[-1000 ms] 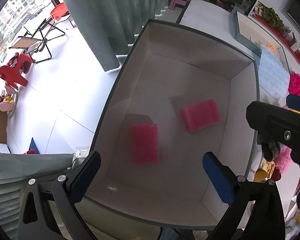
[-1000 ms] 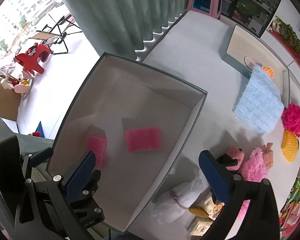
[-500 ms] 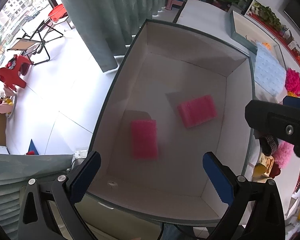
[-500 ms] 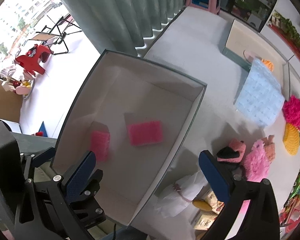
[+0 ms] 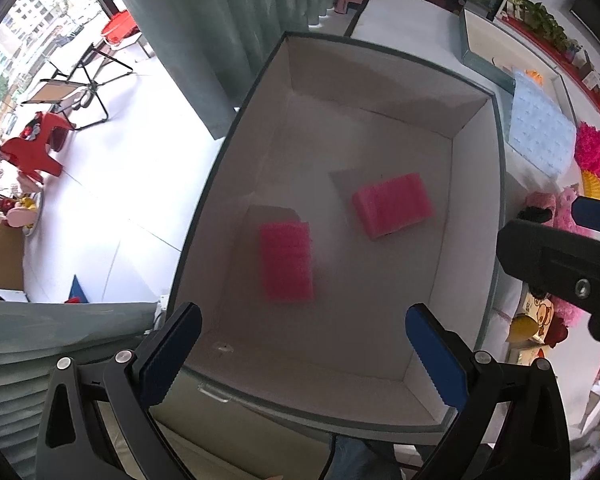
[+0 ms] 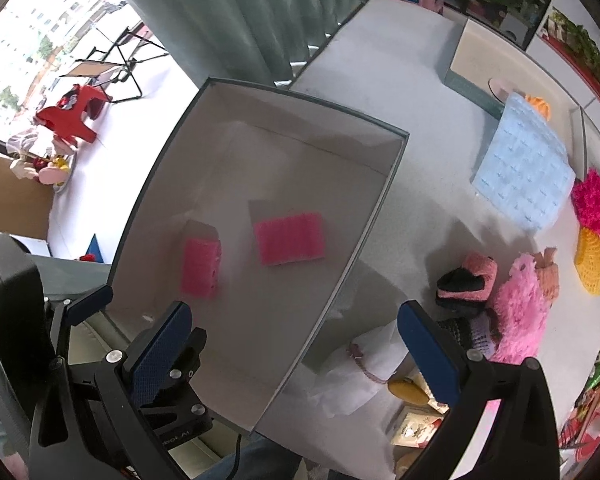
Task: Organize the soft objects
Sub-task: 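Move both tools back toward the remaining items on the table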
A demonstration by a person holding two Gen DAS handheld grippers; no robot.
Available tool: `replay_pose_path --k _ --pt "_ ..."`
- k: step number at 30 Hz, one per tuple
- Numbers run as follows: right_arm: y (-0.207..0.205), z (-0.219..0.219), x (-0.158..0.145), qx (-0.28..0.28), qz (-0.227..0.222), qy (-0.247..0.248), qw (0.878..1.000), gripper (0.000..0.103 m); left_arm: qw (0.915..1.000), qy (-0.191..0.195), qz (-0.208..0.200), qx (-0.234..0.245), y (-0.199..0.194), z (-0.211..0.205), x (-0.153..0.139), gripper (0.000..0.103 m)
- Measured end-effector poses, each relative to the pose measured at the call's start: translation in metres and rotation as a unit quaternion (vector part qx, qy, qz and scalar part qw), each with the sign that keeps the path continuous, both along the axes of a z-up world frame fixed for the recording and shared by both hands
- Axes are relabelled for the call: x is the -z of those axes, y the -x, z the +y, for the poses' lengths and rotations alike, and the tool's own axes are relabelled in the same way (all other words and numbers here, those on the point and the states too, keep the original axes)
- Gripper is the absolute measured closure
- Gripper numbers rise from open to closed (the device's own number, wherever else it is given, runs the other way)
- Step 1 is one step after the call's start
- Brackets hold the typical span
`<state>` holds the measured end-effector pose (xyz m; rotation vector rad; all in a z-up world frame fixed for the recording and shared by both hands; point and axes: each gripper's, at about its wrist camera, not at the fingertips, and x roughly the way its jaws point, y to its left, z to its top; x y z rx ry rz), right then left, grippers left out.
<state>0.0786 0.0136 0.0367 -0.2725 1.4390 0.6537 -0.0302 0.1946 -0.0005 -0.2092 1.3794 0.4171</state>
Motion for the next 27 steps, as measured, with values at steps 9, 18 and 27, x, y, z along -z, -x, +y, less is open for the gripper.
replay_pose_path --k 9,18,27 --pt "-0.011 -0.063 -0.010 0.029 0.007 -0.035 0.999 0.000 0.9998 -0.018 0.001 0.010 0.000 -0.049 -0.016 0.000" --pt "-0.020 -0.220 0.019 0.136 0.046 -0.010 0.990 0.000 0.9958 -0.002 0.024 0.088 0.007 -0.155 -0.002 0.000" --pt "0.015 -0.323 0.069 0.183 0.114 0.027 0.976 0.000 0.9916 0.047 0.078 0.093 0.020 -0.222 0.040 0.000"
